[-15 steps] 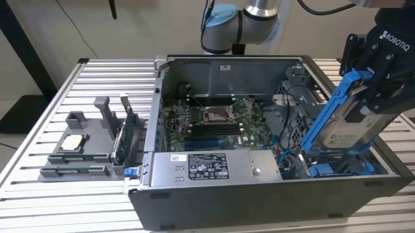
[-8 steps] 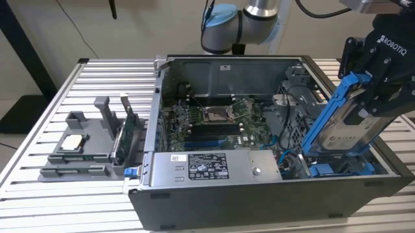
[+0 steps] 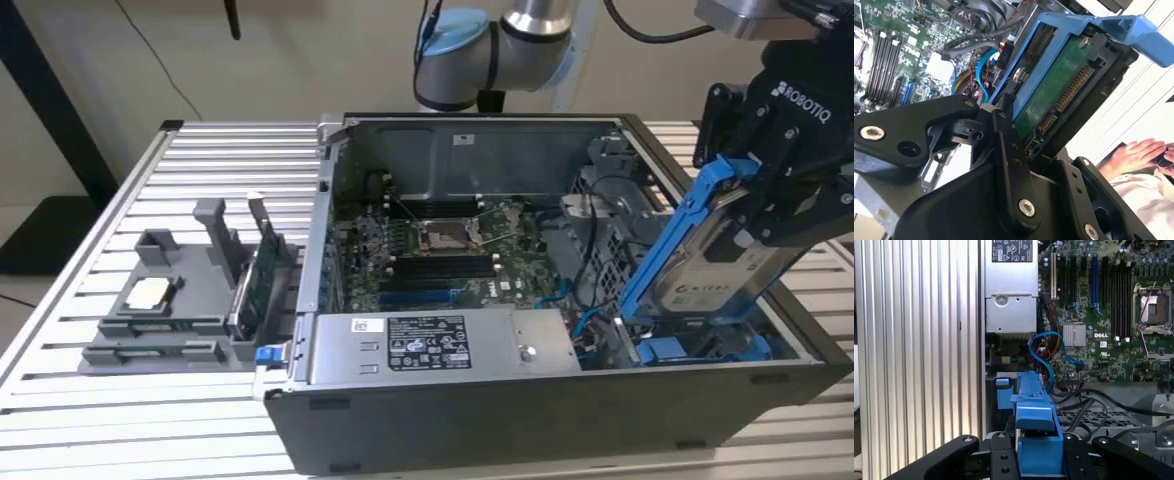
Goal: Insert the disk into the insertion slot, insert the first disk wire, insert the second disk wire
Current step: 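Insert the disk into the insertion slot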
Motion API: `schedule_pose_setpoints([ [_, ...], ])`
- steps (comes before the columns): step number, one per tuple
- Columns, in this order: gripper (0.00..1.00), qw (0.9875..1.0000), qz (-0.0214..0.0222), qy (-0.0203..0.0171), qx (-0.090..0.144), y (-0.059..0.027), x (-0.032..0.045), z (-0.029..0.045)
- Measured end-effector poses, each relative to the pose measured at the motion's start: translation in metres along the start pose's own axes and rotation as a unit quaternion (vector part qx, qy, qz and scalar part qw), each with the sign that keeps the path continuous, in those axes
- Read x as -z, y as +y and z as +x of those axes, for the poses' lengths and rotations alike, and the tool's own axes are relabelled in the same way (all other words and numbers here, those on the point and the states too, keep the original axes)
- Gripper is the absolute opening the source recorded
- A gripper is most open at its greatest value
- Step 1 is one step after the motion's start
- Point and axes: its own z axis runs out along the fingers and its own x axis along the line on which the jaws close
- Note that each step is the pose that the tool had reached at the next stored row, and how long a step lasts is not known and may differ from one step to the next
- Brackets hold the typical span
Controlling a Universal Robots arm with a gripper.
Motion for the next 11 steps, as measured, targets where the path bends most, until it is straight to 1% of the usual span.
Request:
schedule_pose_setpoints([
  [8,0.33,1.0,0.0,-0.0008,0.0,-0.0121,-0.01,0.0003],
  [11,0.33,1.0,0.0,-0.001,0.0,-0.0127,-0.0153,0.0003],
])
